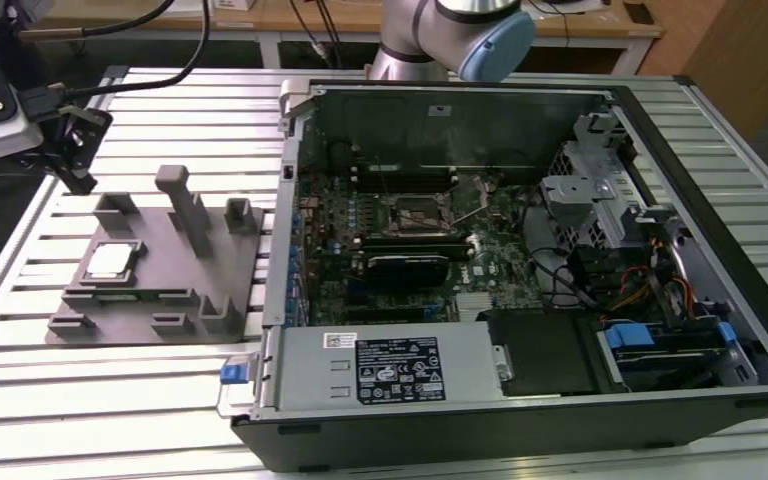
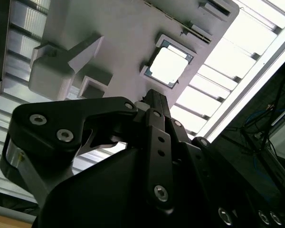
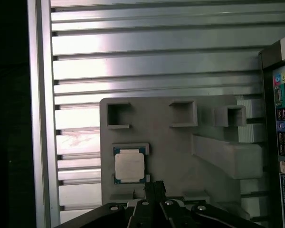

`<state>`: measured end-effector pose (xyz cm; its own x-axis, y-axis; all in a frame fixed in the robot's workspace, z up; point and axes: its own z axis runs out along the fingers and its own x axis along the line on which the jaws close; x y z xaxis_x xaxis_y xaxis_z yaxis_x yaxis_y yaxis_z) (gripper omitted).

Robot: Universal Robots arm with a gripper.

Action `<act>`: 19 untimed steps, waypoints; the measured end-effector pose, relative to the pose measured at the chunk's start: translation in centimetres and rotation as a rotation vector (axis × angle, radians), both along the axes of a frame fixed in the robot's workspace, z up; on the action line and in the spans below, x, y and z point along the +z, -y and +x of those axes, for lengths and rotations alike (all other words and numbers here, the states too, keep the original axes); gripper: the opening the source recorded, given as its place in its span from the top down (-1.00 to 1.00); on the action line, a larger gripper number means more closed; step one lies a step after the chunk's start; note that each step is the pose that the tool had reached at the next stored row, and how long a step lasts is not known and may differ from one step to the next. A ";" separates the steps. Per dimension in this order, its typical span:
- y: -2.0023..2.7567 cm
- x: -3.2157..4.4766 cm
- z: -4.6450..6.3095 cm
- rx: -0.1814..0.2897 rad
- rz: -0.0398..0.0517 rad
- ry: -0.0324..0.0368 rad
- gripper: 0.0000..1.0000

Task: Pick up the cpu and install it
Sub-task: 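Pick up the cpu and move it towards the insertion slot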

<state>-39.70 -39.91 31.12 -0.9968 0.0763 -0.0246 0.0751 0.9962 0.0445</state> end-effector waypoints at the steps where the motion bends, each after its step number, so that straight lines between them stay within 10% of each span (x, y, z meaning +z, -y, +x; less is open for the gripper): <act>1: 0.00 -0.06 -0.1 0.000 0.0000 0.0000 0.79; 19: 0.00 -0.97 -1.5 0.000 0.0001 0.0001 0.79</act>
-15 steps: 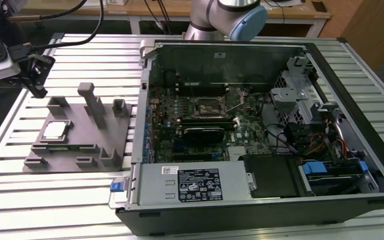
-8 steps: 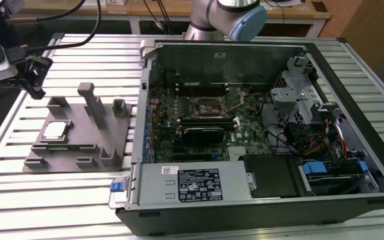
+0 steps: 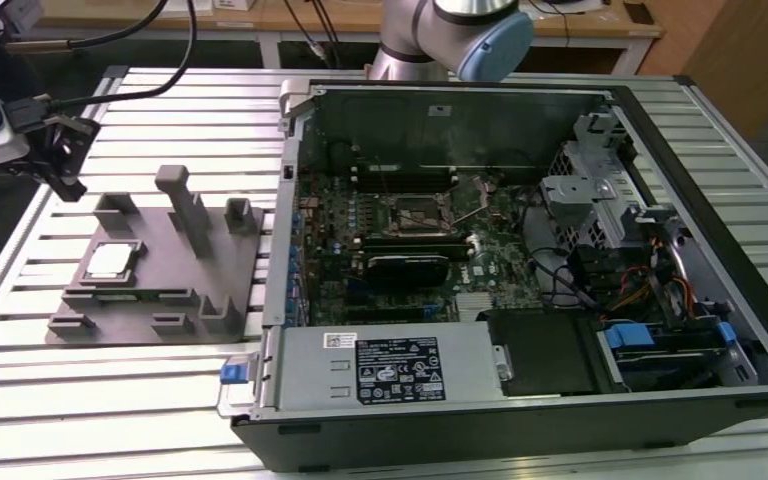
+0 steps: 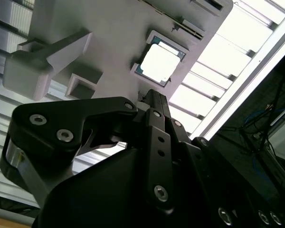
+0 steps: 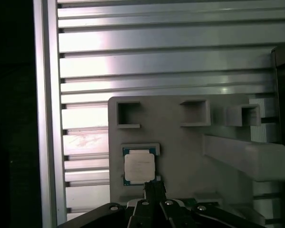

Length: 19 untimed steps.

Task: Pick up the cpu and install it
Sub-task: 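Pick up the cpu and move it towards the insertion slot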

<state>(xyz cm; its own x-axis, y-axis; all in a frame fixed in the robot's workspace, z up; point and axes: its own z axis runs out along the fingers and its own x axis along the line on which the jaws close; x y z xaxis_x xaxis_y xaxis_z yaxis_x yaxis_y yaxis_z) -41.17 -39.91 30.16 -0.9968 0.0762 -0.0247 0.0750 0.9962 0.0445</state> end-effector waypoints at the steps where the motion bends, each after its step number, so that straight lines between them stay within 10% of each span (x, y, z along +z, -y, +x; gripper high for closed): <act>1: 0.00 -0.09 0.0 0.000 0.0000 0.0000 0.79; 19: 0.00 -1.40 -0.5 0.000 -0.0001 -0.0001 0.79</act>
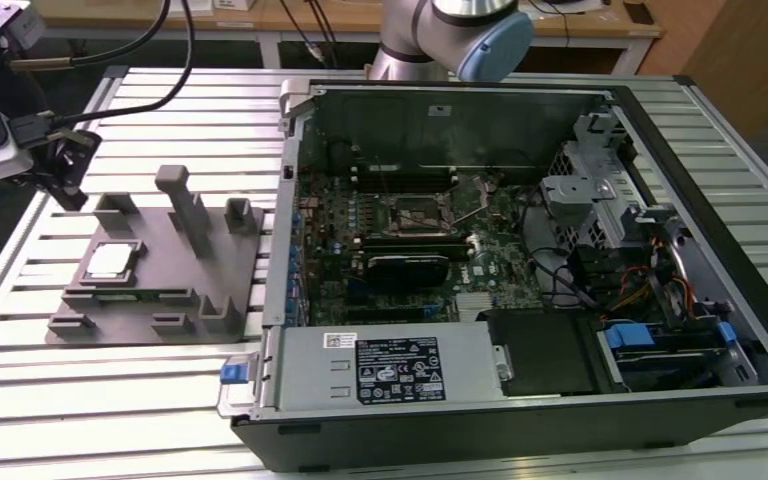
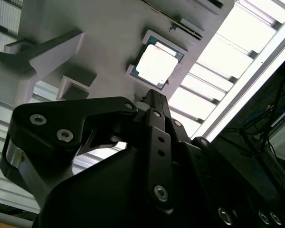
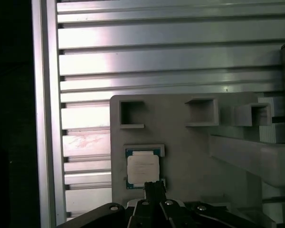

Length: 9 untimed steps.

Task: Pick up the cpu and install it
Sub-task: 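Pick up the cpu and move it towards the insertion slot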

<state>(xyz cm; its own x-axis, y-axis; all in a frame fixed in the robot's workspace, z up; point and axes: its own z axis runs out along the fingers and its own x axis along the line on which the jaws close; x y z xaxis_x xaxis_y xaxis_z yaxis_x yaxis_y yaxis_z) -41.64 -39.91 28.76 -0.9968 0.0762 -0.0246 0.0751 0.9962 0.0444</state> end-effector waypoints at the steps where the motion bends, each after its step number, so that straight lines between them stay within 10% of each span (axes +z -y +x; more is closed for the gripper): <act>1: 0.00 -0.06 0.0 0.000 0.0000 -0.0001 0.79; 9: 0.00 -0.90 -0.2 0.000 0.0000 0.0000 0.79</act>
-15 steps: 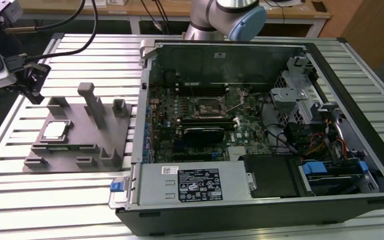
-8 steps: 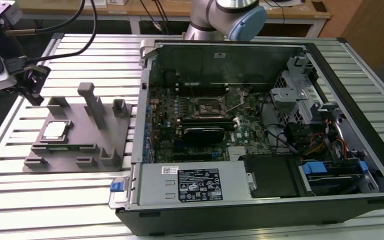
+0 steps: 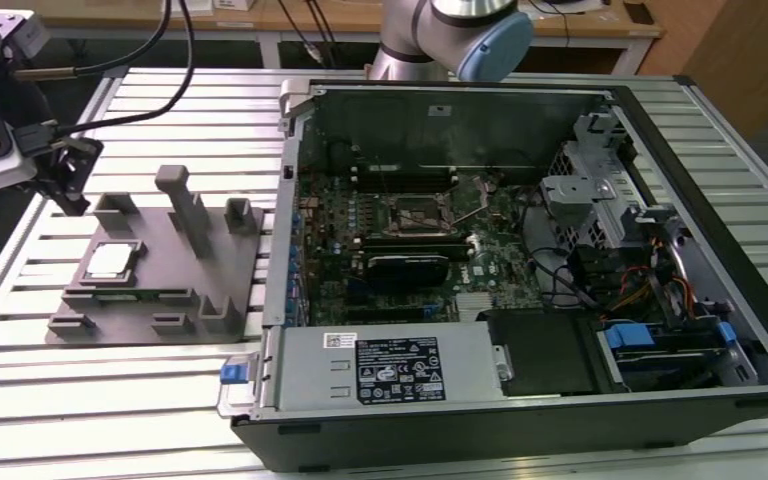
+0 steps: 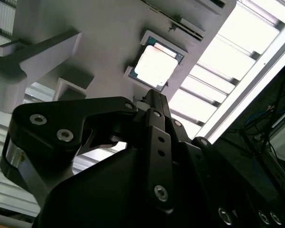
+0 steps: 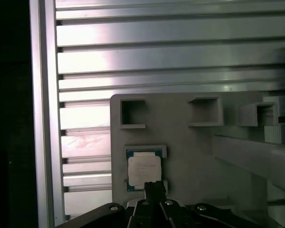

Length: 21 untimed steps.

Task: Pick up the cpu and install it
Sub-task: 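Pick up the cpu and move it towards the insertion slot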

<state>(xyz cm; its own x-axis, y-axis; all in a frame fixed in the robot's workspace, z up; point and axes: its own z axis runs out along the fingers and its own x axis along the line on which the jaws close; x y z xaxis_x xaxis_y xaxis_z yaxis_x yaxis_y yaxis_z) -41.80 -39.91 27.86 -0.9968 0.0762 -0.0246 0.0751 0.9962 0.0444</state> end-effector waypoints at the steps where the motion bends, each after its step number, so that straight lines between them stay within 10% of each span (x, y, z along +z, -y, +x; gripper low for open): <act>1: 0.00 -0.12 0.0 0.000 0.0000 0.0000 0.79; 21: 0.00 -1.38 -0.1 0.000 -0.0008 0.0001 0.79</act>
